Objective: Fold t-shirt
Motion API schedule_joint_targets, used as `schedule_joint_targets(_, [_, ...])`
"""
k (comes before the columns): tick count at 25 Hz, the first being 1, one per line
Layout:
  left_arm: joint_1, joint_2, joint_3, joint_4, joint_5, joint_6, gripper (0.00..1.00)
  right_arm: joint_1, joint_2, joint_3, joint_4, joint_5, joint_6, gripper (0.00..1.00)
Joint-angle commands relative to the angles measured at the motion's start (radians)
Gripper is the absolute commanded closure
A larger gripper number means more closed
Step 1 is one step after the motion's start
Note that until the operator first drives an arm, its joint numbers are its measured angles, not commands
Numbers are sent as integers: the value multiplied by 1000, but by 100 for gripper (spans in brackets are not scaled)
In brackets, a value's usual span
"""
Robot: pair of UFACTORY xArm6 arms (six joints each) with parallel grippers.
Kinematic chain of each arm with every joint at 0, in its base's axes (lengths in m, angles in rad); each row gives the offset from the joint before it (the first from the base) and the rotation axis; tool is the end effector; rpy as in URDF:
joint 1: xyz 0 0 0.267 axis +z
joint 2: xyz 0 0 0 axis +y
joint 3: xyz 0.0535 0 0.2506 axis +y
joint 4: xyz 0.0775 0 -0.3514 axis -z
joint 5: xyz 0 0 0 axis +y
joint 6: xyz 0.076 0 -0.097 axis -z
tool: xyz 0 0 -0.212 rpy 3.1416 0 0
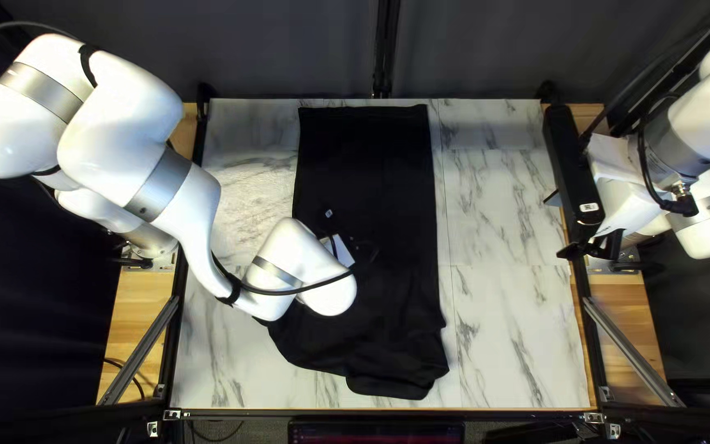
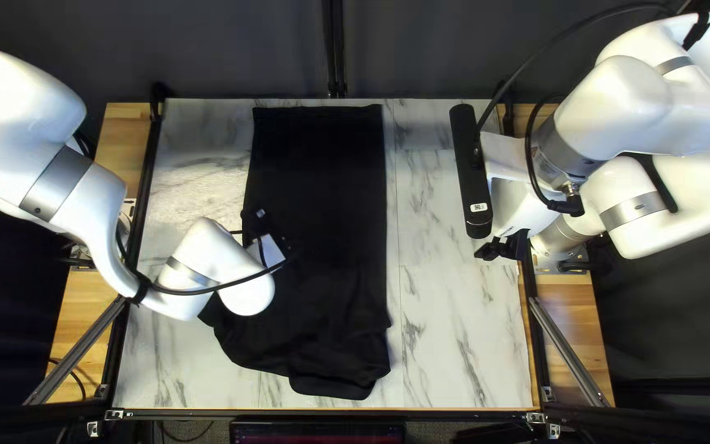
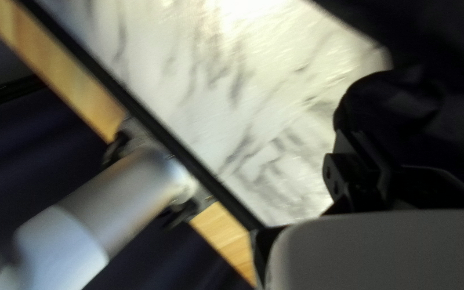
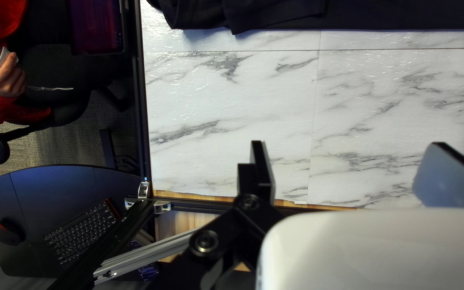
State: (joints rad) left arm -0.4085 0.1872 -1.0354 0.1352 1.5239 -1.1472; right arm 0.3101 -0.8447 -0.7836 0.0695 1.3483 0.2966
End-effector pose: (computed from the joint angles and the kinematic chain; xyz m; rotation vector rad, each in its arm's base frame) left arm 0.2751 -0.0742 0.0425 -2.3822 -0.8492 0.5148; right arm 0.3300 0.1265 0.2957 -2.9693 -0.0115 -0.3683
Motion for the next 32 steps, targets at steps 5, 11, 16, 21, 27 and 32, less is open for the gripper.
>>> schedule_joint_targets(5, [-97, 142, -215, -42, 70, -92, 0, 0, 0, 0, 0, 0, 0, 0])
schedule_joint_targets(11, [-127, 138, -184, -63, -34, -161, 0, 0, 0, 0, 0, 0, 0, 0])
schedule_joint_targets(16, [-119, 28, 32, -100, -219, -246, 0, 0, 0, 0, 0, 0, 0, 0])
schedule_joint_targets(21, [-103, -19, 137, -117, -280, -314, 0, 0, 0, 0, 0, 0, 0, 0])
schedule_joint_targets(27, [-103, 9, 126, -126, -294, -359, 0, 0, 0, 0, 0, 0, 0, 0])
schedule_joint_targets(32, [-94, 28, 129, -125, -311, -393, 0, 0, 0, 0, 0, 0, 0, 0])
